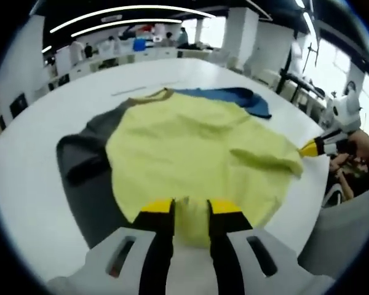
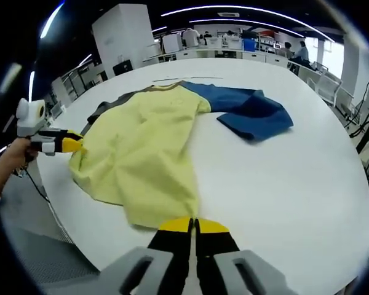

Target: Fold the garment on the visible template until the final outline fits inside the template.

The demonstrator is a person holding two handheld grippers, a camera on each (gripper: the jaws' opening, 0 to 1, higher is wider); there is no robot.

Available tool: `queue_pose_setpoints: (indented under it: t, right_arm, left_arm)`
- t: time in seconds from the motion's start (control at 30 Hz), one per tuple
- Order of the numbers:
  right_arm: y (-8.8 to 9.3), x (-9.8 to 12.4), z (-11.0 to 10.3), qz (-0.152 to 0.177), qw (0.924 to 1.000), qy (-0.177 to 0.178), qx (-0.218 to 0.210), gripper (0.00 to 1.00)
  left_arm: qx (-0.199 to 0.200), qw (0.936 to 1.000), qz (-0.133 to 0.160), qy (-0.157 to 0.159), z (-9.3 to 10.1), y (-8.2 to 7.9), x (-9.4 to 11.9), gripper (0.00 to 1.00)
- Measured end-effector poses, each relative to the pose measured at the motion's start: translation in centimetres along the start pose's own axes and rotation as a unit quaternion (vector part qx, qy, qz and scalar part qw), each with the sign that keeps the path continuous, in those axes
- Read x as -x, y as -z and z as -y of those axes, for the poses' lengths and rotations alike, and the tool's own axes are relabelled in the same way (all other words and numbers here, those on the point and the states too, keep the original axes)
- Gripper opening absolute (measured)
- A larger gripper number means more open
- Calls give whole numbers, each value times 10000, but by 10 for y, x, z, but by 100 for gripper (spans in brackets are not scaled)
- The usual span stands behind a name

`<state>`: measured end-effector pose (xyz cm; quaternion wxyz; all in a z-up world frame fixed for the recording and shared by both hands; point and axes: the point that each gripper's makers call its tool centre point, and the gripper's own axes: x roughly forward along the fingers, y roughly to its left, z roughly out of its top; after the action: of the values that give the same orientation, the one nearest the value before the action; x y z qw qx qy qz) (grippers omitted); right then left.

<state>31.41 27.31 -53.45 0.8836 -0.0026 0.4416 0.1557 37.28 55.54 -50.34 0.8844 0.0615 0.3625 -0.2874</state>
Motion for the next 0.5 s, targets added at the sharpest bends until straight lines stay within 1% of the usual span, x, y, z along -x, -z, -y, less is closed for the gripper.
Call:
queue_pose_setpoints:
  t: [0.23,0.33,0.43,0.5]
  right_arm:
    - [1,-1,0,-28,10000,1,4,0]
    - [1,-1,-1,-36,10000,5,5,0]
    - [2,-1,-1,-53,10000,6,15,0]
    - [2,-2,-1,-63,10000,8,20,0]
  left_arm:
    - [-273,9994,-134,189,5,13,21,16]
    - [-373,9989,-162,247,4,18,25,16]
    - [-473,9983,-224,276,-1,25,25,15]
    - [-621,9973,-260,299,-4,27,24,16]
